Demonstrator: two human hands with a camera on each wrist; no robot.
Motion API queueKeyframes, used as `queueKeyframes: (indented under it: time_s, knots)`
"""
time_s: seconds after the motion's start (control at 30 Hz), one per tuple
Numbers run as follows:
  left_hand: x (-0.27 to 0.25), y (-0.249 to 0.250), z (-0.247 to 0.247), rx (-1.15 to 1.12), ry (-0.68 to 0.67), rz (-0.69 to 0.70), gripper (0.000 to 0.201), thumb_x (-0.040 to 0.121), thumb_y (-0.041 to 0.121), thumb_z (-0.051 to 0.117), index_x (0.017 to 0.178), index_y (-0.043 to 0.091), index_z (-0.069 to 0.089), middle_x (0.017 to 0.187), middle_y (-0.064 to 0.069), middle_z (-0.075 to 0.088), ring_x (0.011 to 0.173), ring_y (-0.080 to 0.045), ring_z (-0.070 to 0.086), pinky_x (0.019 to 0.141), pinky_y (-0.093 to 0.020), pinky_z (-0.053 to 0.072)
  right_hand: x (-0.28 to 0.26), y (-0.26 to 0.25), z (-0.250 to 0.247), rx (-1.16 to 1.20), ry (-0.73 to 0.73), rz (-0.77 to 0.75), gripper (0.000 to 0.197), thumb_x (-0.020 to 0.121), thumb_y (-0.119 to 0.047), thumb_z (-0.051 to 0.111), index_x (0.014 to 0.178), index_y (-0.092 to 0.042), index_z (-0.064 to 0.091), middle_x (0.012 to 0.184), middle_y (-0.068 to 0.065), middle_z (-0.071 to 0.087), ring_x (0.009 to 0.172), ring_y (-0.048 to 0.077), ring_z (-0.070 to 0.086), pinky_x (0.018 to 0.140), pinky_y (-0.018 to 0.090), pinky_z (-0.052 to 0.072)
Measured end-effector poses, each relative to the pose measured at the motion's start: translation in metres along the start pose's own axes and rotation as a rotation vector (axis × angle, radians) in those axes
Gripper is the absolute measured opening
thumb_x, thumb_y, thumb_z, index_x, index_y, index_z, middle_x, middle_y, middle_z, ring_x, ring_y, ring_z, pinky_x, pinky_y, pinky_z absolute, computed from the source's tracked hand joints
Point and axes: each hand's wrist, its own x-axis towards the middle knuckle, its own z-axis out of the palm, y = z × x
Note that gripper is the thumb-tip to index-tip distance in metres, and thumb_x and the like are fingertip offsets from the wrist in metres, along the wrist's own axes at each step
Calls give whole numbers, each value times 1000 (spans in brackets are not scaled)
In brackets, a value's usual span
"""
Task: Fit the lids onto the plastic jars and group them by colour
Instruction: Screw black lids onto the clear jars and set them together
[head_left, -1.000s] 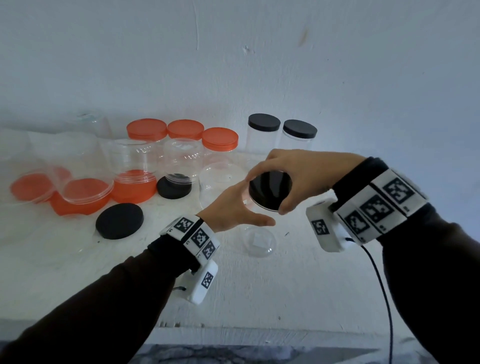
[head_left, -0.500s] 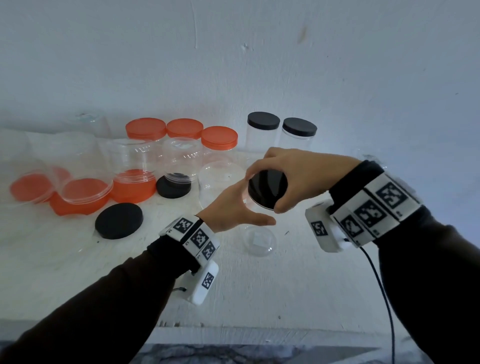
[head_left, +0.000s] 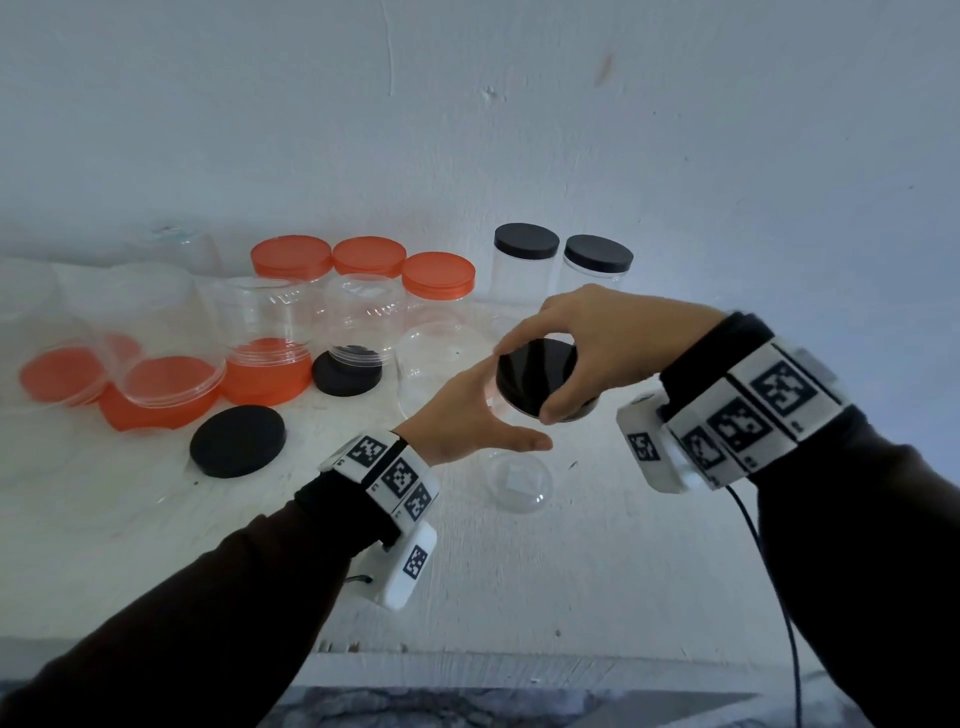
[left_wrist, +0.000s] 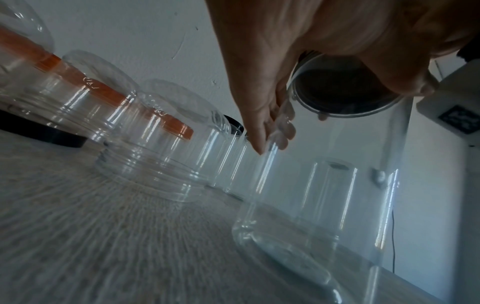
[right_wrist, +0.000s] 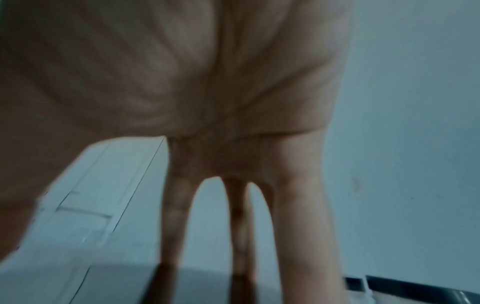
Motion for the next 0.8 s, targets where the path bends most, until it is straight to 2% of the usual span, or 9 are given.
queueKeyframes:
  time_s: [0.13,0.17,0.23,0.33,0.4,0.57,0.67,0.73,0.8]
  knots:
    - [-2,0,0,-9,-1,10,79,58,33,85,126,33,44,120,12,59,113,-1,52,93,-20,41,4,-11,14,-155,222,86,61,69,-66,62,110,-21,60,79,-8,51,80,17,57,61,26,44]
    - [-2,1,0,-6,-2,7,81,57,36,84,127,32,44,120,12,59,114,-2,52,94,-21,41,5,-11,14,-189,217,90,62,70,-68,59,110,-21,59,81,-5,52,81,17,56,62,26,43]
    - [-3,1,0,-9,2,3,80,58,32,85,127,30,44,121,10,58,115,-3,51,96,-23,40,2,-7,7,-160,57,72,64,73,-64,60,126,-30,49,98,-6,51,96,16,52,75,28,43]
    - [-2,2,0,16,-4,11,79,59,32,86,125,31,43,120,12,57,116,-3,49,99,-23,38,-3,0,-6,-17,-185,-13,73,73,-38,74,134,-46,35,123,-11,38,113,13,44,95,31,42]
    - [-3,3,1,34,-4,10,79,58,34,85,125,33,42,118,14,56,116,-3,49,99,-22,38,-1,1,-3,-6,-143,-11,72,70,-32,76,130,-47,38,120,-8,39,110,16,46,93,33,45]
    - [-2,2,1,18,7,-4,72,63,25,84,123,30,44,118,10,59,113,-3,52,96,-24,40,3,-5,14,-97,81,116,66,69,-59,65,128,-39,41,99,-4,39,91,20,51,72,28,46]
    - [-1,1,0,25,8,-6,73,63,25,84,123,31,43,118,13,57,113,-1,50,95,-20,39,2,1,8,-84,-32,116,77,69,-63,64,136,-43,30,114,-4,38,106,20,48,89,34,45]
    - [-1,2,0,34,10,4,76,62,28,84,126,29,43,118,14,57,114,-1,50,95,-18,38,-1,5,3,-6,-149,45,83,71,-50,71,139,-48,23,128,-8,31,117,17,43,98,37,42]
    - [-2,2,0,40,8,9,77,61,30,83,127,27,43,116,16,56,113,-1,50,94,-18,38,-2,7,2,28,-144,-35,78,72,-36,76,135,-48,32,127,-12,33,118,14,41,99,34,42]
